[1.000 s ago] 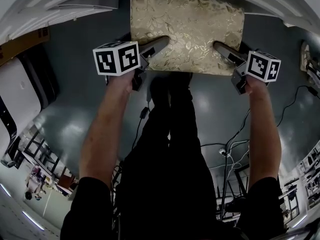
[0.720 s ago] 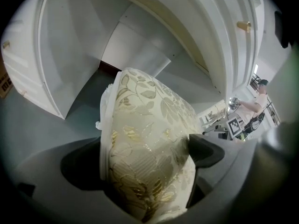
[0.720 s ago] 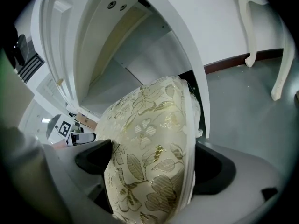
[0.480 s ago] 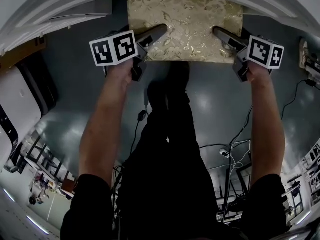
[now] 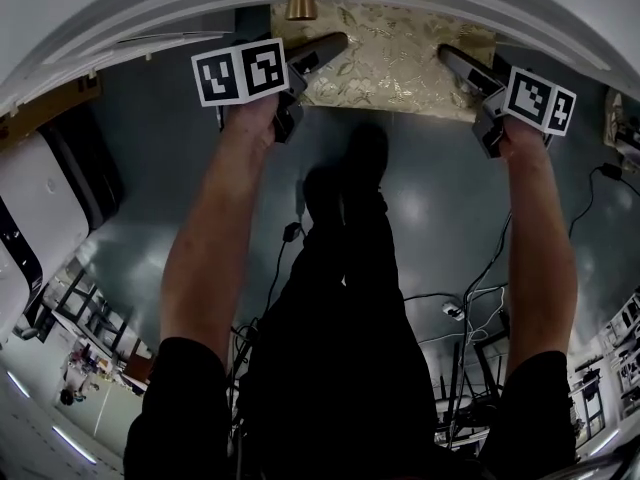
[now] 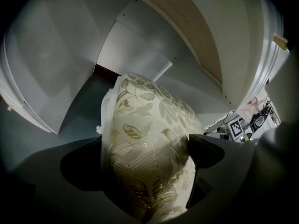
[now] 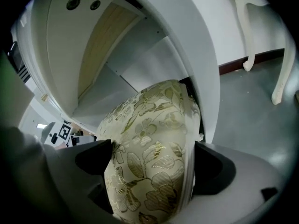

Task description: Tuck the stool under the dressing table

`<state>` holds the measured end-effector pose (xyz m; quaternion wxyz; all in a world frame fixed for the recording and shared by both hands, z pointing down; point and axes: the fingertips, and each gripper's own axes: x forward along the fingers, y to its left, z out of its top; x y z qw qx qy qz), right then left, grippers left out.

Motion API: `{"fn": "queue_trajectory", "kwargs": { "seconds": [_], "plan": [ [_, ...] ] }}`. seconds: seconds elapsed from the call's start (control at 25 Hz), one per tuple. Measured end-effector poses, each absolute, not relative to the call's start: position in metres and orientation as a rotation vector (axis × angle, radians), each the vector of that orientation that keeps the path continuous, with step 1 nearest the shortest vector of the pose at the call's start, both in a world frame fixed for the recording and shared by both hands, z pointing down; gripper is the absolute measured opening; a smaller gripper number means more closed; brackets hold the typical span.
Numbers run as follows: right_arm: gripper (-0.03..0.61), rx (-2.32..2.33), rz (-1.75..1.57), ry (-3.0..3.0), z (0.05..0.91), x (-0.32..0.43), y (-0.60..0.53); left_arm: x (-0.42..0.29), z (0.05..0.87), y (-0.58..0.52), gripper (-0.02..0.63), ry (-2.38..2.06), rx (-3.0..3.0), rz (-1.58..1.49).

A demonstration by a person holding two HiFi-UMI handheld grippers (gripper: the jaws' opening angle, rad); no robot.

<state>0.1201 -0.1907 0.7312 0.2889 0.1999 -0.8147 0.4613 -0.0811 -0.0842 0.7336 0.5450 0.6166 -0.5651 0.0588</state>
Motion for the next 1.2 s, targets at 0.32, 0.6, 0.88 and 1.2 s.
{"fn": "queue_trajectory", "kwargs": {
  "seconds": [0.32,0.6,0.88,1.2],
  "plan": [
    [0.517,0.63,1.244,-2.247,0.729,0.123,-0.193,-0.086,0.725,-0.091,0.557,-1.393,1.481,0.162],
    [0.512,0.82,1.191,-2.273,0.707,0.156,-0.187,-0.103,0.704,-0.071,0.548,-1.594,1.453,0.169],
    [0.29,0.94,0.914,-2.315,0.674,0.206,-0.142,-0.095,0.673,-0.023,0.045,-1.764,1.582,0.331],
    [0.104,0.836,0.909,-2.207,0.702,0.196,-0.108,-0.065,0.688,0.004,0.008,-1.717,1.57,0.482]
  ]
}}
